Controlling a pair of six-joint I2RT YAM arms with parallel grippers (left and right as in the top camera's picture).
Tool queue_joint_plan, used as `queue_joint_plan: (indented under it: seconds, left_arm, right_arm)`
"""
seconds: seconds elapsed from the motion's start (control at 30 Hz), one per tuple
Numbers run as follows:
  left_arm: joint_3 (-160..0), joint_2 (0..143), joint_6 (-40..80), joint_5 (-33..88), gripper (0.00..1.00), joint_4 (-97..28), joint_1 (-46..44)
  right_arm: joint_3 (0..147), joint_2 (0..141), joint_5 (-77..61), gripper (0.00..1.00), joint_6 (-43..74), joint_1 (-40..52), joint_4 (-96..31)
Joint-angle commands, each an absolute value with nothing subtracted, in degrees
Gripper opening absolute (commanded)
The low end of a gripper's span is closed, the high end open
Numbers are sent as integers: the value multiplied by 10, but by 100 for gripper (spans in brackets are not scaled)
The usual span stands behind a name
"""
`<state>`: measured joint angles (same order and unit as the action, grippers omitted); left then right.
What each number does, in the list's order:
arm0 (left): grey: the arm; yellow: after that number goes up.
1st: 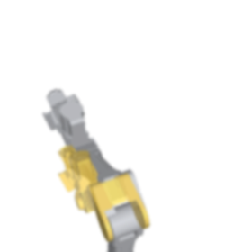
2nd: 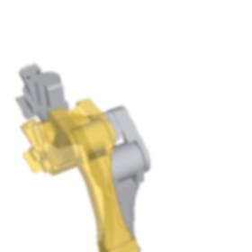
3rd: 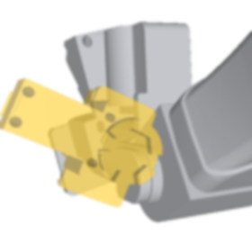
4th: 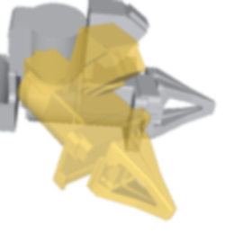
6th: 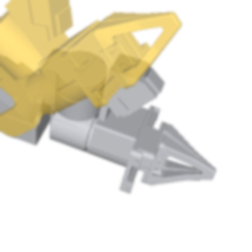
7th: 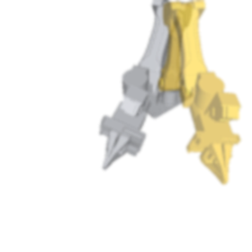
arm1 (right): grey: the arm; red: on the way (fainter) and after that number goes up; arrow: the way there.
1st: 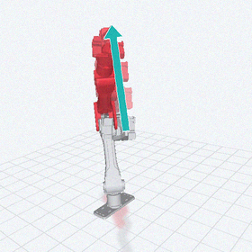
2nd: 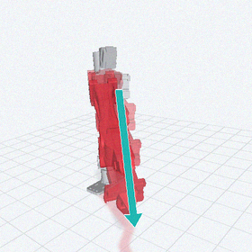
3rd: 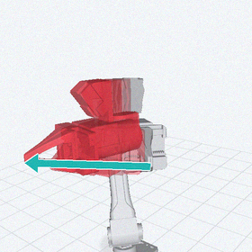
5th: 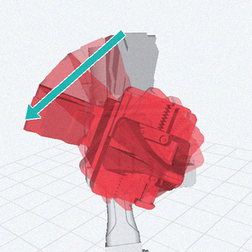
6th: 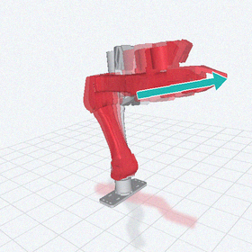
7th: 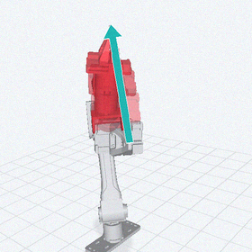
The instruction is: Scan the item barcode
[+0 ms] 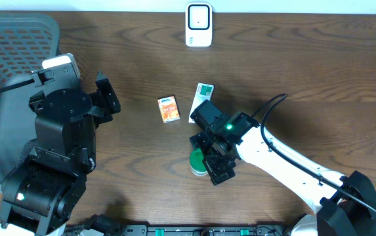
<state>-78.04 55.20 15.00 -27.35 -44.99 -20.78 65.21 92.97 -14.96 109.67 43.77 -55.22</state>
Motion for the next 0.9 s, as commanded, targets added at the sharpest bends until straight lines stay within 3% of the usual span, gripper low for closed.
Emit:
queue_joint_plan:
  seconds: [0.0,0.2,0.4,0.63,0.87]
  left_arm:
    - [-775,550,153,-279,89,-450,-206]
    - [-775,550,153,-279,89,-450,-206]
    - [-775,550,153,-279,89,-450,-206]
    - [-775,550,153,-279,89,-450,-206]
    - [-775,550,153,-279,89,-450,-206]
  right_arm:
    - [651,952,-110,95,1148,445,-557]
    - [651,956,-105,94,1147,455,-554]
    - [651,956,-93,89,1031,456,-496]
    - [653,955,-100,86,985,483,-479]
    - [659,941,-99,89,980,512,-482]
